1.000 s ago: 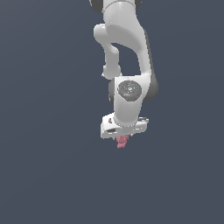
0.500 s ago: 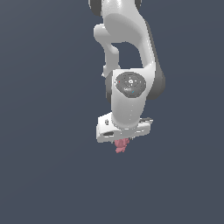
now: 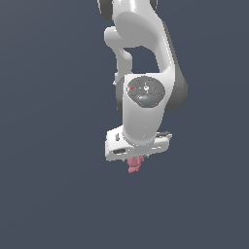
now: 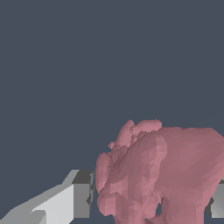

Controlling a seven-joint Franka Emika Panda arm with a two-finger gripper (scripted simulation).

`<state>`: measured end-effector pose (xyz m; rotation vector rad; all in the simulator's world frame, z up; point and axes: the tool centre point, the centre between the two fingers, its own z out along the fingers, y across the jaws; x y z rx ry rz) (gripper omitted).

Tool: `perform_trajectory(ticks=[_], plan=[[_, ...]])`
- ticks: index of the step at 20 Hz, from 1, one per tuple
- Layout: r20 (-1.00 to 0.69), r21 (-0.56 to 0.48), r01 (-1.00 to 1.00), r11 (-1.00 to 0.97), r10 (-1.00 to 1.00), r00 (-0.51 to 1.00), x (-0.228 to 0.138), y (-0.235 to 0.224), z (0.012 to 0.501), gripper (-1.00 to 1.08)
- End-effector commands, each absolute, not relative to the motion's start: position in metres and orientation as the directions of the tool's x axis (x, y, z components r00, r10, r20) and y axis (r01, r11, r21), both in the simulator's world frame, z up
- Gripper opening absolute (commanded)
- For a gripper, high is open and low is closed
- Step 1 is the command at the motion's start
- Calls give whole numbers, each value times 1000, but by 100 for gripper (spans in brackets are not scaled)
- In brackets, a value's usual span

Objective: Pick up the object and move it to a goal position.

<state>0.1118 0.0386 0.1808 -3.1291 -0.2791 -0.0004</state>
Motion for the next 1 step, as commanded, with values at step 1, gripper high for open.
perform_trajectory(ticks=[1], plan=[[0,0,177,-984,177,984,113,39,182,-100]])
